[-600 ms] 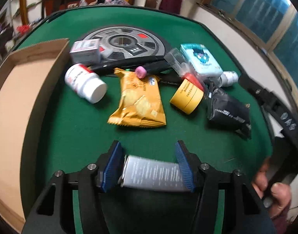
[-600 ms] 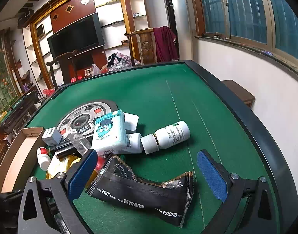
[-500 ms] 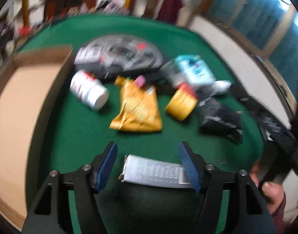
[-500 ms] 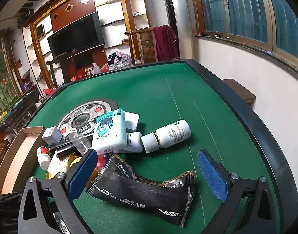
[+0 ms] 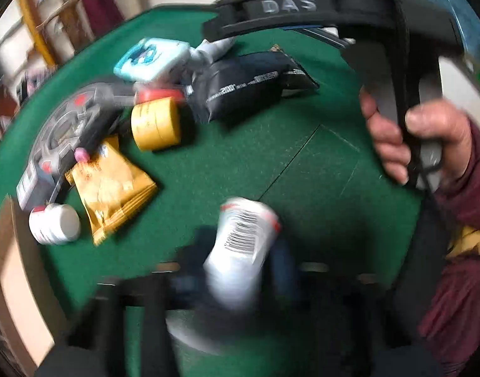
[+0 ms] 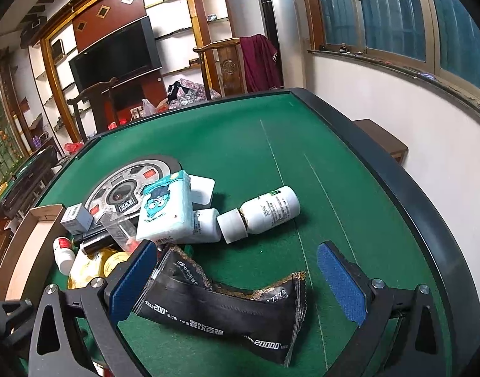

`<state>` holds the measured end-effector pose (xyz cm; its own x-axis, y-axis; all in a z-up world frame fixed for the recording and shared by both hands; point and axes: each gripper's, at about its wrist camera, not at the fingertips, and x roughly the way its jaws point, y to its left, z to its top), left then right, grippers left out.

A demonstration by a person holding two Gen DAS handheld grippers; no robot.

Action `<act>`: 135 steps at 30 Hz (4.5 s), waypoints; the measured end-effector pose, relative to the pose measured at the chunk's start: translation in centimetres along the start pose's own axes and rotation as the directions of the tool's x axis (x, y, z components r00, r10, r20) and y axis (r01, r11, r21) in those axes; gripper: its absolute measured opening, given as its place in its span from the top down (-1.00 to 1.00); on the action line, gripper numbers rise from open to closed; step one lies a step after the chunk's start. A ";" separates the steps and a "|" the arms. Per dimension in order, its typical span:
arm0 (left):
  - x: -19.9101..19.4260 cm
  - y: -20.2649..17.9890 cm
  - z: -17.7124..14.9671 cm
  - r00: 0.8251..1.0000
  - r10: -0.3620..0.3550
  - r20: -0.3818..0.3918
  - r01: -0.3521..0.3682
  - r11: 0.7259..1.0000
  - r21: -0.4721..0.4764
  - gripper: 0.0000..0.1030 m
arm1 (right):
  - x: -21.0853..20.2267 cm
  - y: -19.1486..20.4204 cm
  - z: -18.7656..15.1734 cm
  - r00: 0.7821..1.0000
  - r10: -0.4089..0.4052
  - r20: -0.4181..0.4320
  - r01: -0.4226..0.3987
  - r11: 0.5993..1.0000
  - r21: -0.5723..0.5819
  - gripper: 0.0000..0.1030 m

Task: Organize objects
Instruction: 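Grasp the white red-labelled pill bottle with the right gripper while the left holds a white box, then carry the pill bottle and white box into the cardboard tray and open both grippers, then grasp the small white barcode box near the turntable with the left gripper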

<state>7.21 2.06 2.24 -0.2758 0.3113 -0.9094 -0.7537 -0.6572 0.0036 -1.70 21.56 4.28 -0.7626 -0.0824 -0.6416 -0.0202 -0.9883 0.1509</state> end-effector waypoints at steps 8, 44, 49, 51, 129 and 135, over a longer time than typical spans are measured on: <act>-0.1 -0.1 -1.2 0.991 0.110 0.082 -0.101 0.989 -0.109 -0.15 | 0.4 0.0 0.0 1.000 -0.004 -0.010 0.004 1.000 -0.003 -1.00; -13.3 9.0 -18.3 0.865 0.308 0.397 0.054 0.729 -0.683 0.49 | 4.7 25.0 -0.4 0.909 0.192 -0.371 -0.352 0.829 -0.435 -0.55; -13.5 9.7 -19.9 0.862 0.319 0.394 0.060 0.707 -0.704 0.49 | 8.0 26.2 -1.5 0.902 0.091 -0.421 -0.302 0.831 -0.468 -0.10; -13.6 9.8 -20.1 0.861 0.322 0.394 0.060 0.705 -0.707 0.49 | 9.1 26.1 -1.8 0.893 0.074 -0.443 -0.293 0.844 -0.449 0.07; -0.9 24.5 4.1 0.967 0.106 0.231 0.054 0.803 -0.593 -0.57 | 3.8 1.9 4.0 0.980 0.197 -0.024 -0.192 0.972 0.136 -1.00; -1.7 24.3 2.8 0.969 -0.039 0.244 0.165 0.834 -0.526 -0.57 | 5.0 1.7 3.3 0.979 0.194 -0.065 -0.182 0.970 0.160 -1.00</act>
<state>-12.36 -12.53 5.07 -0.3835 0.4942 -0.7802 -0.3608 -0.8578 -0.3660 -7.71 19.93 3.78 -0.7082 -0.2807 -0.6478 0.0154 -0.9235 0.3833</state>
